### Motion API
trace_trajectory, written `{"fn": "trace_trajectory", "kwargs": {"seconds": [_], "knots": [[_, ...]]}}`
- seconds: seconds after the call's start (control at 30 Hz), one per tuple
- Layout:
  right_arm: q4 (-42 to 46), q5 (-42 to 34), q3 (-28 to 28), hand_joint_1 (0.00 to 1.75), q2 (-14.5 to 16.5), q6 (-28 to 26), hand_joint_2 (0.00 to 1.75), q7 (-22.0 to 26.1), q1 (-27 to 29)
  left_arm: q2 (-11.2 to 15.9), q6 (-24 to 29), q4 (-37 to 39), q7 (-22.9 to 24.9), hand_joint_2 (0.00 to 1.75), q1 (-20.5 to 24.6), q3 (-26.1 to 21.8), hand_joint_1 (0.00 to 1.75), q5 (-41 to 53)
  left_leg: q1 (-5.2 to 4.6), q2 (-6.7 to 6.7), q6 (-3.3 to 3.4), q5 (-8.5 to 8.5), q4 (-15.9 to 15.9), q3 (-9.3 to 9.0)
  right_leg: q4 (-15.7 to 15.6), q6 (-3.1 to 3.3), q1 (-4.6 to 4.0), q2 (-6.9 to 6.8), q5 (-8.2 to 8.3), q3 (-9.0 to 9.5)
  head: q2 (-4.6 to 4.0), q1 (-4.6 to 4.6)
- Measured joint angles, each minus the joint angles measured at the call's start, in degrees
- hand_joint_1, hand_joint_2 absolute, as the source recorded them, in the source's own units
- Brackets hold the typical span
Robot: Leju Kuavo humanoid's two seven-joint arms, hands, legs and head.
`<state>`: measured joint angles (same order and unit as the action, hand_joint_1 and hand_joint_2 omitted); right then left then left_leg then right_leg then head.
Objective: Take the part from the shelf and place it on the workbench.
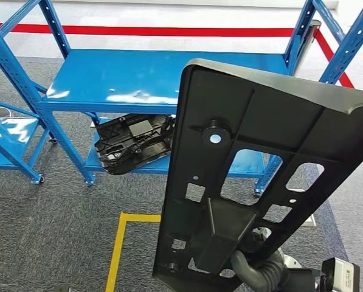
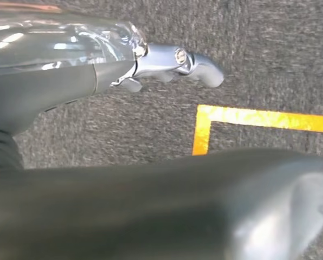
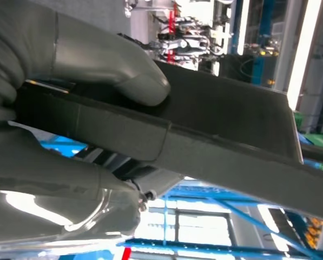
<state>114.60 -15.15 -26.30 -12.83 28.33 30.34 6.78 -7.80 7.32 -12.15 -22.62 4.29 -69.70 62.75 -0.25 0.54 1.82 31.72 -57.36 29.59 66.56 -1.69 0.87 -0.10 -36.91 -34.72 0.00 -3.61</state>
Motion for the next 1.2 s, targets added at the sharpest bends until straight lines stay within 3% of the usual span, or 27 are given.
{"fn": "trace_trajectory", "kwargs": {"seconds": [0.07, 0.1, 0.13, 0.2, 0.27, 0.37, 0.43, 0.47, 0.53, 0.57, 0.6, 0.63, 0.67, 0.7, 0.77, 0.87, 0.93, 1.0, 1.07, 1.1, 1.13, 1.2], "knots": [[-0.03, 0.0, 0.01, 1.75, 0.0, 0.0, 1.75, 0.0, 0.12, -0.01, 0.0, 0.0, 0.01, 1.75, -0.11, 0.0, 0.0, 0.0, 0.0, 0.09, 0.05, -0.03, -0.18, 0.22, 6.84, -0.27, 0.04, 0.02, -2.83, -2.75, 0.0, -0.01], [-0.04, 0.0, 0.01, 1.75, 0.0, 0.01, 1.75, 0.0, 0.18, -0.01, 0.0, 0.0, 0.02, 1.75, -0.13, 0.0, 0.0, 0.0, 0.01, 0.13, 0.04, -0.02, -0.25, 0.25, 8.28, -0.43, 0.07, 0.01, -2.72, -3.23, 0.0, -0.01], [-0.04, 0.0, 0.01, 1.75, 0.0, 0.01, 1.75, 0.0, 0.19, -0.02, 0.0, 0.0, 0.02, 1.75, -0.12, 0.0, 0.0, 0.0, 0.04, 0.15, 0.01, 0.0, -0.3, 0.21, 7.45, -0.59, 0.12, 0.0, -1.46, -2.69, 0.0, 0.0], [-0.05, 0.0, 0.01, 1.75, 0.0, 0.01, 1.75, 0.0, 0.15, -0.03, 0.0, 0.0, 0.02, 1.75, -0.07, 0.0, 0.0, 0.0, 0.13, 0.13, -0.26, 0.18, -0.47, 0.07, 0.42, -0.8, 0.25, -0.07, 2.57, 0.81, 0.0, 0.0], [-0.08, 0.0, -0.02, 1.75, 0.0, 0.01, 1.75, 0.0, 0.15, -0.04, 0.0, 0.0, 0.02, 1.75, -0.04, 0.0, 0.0, 0.0, -0.02, 0.08, -0.72, 0.4, -0.84, 0.22, -5.44, -0.53, 0.18, -0.1, 4.76, 3.52, 0.0, -0.01], [-0.09, 0.0, -0.03, 1.75, 0.01, 0.0, 1.75, 0.0, 0.11, -0.04, 0.0, 0.0, 0.02, 1.75, -0.03, 0.0, 0.0, 0.0, -0.27, 0.04, -1.25, 0.38, -1.19, 0.63, -6.88, 0.37, 0.2, 0.07, 4.51, 3.73, 0.0, -0.03], [-0.09, 0.0, -0.03, 1.75, 0.03, 0.0, 1.75, 0.0, 0.06, -0.06, 0.0, 0.0, 0.02, 1.75, 0.01, 0.0, 0.0, 0.0, -0.23, -0.02, -1.78, 1.49, -2.38, 1.24, -7.19, 1.07, 0.49, 0.1, 4.41, 3.63, 0.0, -0.05], [-0.09, 0.0, -0.03, 1.75, 0.05, 0.0, 1.75, 0.0, 0.06, -0.07, 0.0, 0.0, 0.02, 1.75, 0.02, 0.0, 0.0, 0.0, -0.12, -0.06, -2.14, 2.93, -4.4, 2.12, -7.27, 1.35, 0.63, 0.05, 4.48, 3.57, 0.0, -0.06], [-0.09, 0.0, -0.03, 1.75, 0.06, 0.0, 1.75, 0.0, 0.1, -0.09, 0.0, 0.0, 0.02, 1.75, -0.02, 0.0, 0.0, 0.0, 0.22, -0.08, -2.79, 6.7, -11.59, 5.29, -7.27, 1.69, 0.59, -0.06, 4.54, 3.39, 0.0, -0.07], [-0.09, 0.0, -0.03, 1.75, 0.07, 0.0, 1.75, 0.0, 0.13, -0.09, 0.0, 0.0, 0.02, 1.75, -0.06, 0.0, 0.0, 0.0, 0.32, -0.08, -2.96, 7.97, -15.18, 6.88, -7.26, 1.73, 0.54, -0.11, 4.55, 3.33, 0.0, -0.07], [-0.09, 0.0, -0.03, 1.75, 0.07, 0.0, 1.75, 0.0, 0.15, -0.1, 0.0, 0.0, 0.02, 1.75, -0.11, 0.0, 0.0, 0.0, 0.35, -0.08, -2.99, 8.2, -17.27, 7.8, -7.25, 1.74, 0.49, -0.15, 4.56, 3.33, 0.0, -0.07], [-0.09, 0.0, -0.03, 1.75, 0.07, 0.01, 1.75, 0.0, 0.15, -0.1, 0.0, 0.0, 0.02, 1.75, -0.14, 0.0, 0.0, 0.0, 0.36, -0.08, -2.89, 7.25, -17.19, 7.71, -7.25, 1.75, 0.42, -0.17, 4.56, 3.39, 0.0, -0.07], [-0.09, 0.0, -0.03, 1.75, 0.07, 0.02, 1.75, 0.0, 0.13, -0.1, 0.0, 0.0, 0.02, 1.75, -0.15, 0.0, 0.0, 0.0, 0.32, -0.1, -2.63, 5.29, -14.73, 6.54, -7.25, 1.74, 0.33, -0.14, 4.55, 3.51, 0.0, -0.07], [-0.09, 0.0, -0.03, 1.75, 0.07, 0.02, 1.75, 0.0, 0.11, -0.09, 0.0, 0.0, 0.02, 1.75, -0.13, 0.0, 0.0, 0.0, 0.24, -0.15, -2.21, 2.97, -10.79, 4.74, -7.25, 1.73, 0.24, -0.11, 4.53, 3.63, 0.0, -0.07], [-0.08, 0.0, -0.03, 1.75, 0.08, 0.02, 1.75, 0.0, 0.05, -0.06, 0.0, 0.0, 0.01, 1.75, -0.1, 0.0, 0.0, 0.0, -0.07, -0.27, -1.37, 0.26, -3.97, 1.48, -7.26, 1.57, 0.08, -0.03, 4.55, 3.67, 0.0, -0.06], [-0.07, 0.0, -0.03, 1.75, 0.09, 0.02, 1.75, 0.0, 0.02, -0.04, 0.0, 0.0, 0.01, 1.75, -0.09, 0.0, 0.0, 0.0, -0.49, -0.34, -0.95, 0.08, -1.57, 0.57, -7.39, 0.84, 0.2, 0.0, 4.83, 3.53, 0.0, -0.05], [-0.01, 0.0, 0.0, 1.75, 0.07, 0.02, 1.75, 0.0, 0.0, -0.05, 0.0, 0.0, 0.01, 1.75, 0.0, 0.0, 0.0, 0.0, -0.23, -0.17, -0.6, -0.14, -0.53, 0.37, -6.67, 0.28, 0.18, 0.02, 3.99, 3.21, 0.0, -0.04], [0.03, 0.0, 0.03, 1.75, 0.04, 0.02, 1.75, 0.0, -0.01, -0.06, 0.0, 0.0, -0.01, 1.75, 0.02, 0.0, 0.0, 0.0, 0.08, 0.0, -0.24, -0.46, 0.18, 0.31, -2.44, -0.01, 0.12, 0.08, 0.95, 1.43, 0.0, -0.01], [0.0, 0.0, 0.03, 1.75, 0.04, 0.02, 1.75, 0.0, 0.1, -0.06, -0.01, 0.0, 0.01, 1.75, -0.07, 0.0, 0.0, 0.0, 0.06, 0.04, -0.11, -0.51, 0.09, 0.49, 4.74, -0.21, 0.1, 0.1, -2.39, -1.63, 0.0, 0.02], [-0.03, 0.0, 0.03, 1.75, 0.04, 0.01, 1.75, 0.0, 0.17, -0.07, -0.01, 0.0, 0.01, 1.75, -0.1, 0.0, 0.0, 0.0, 0.06, 0.07, -0.1, -0.49, 0.0, 0.54, 7.19, -0.35, 0.12, 0.09, -2.88, -2.64, 0.0, 0.02], [-0.05, 0.0, 0.03, 1.75, 0.03, 0.01, 1.75, 0.0, 0.2, -0.07, -0.01, 0.0, 0.02, 1.75, -0.11, 0.0, 0.0, 0.0, 0.08, 0.08, -0.11, -0.47, -0.1, 0.56, 7.64, -0.5, 0.14, 0.08, -2.21, -2.73, 0.0, 0.02], [-0.07, 0.0, 0.03, 1.75, 0.02, 0.01, 1.75, 0.0, 0.18, -0.07, -0.02, 0.0, 0.02, 1.75, -0.07, 0.0, 0.0, 0.0, 0.17, 0.06, -0.27, -0.28, -0.33, 0.46, 2.07, -0.77, 0.25, 0.02, 1.75, 0.03, 0.0, 0.02]]}}
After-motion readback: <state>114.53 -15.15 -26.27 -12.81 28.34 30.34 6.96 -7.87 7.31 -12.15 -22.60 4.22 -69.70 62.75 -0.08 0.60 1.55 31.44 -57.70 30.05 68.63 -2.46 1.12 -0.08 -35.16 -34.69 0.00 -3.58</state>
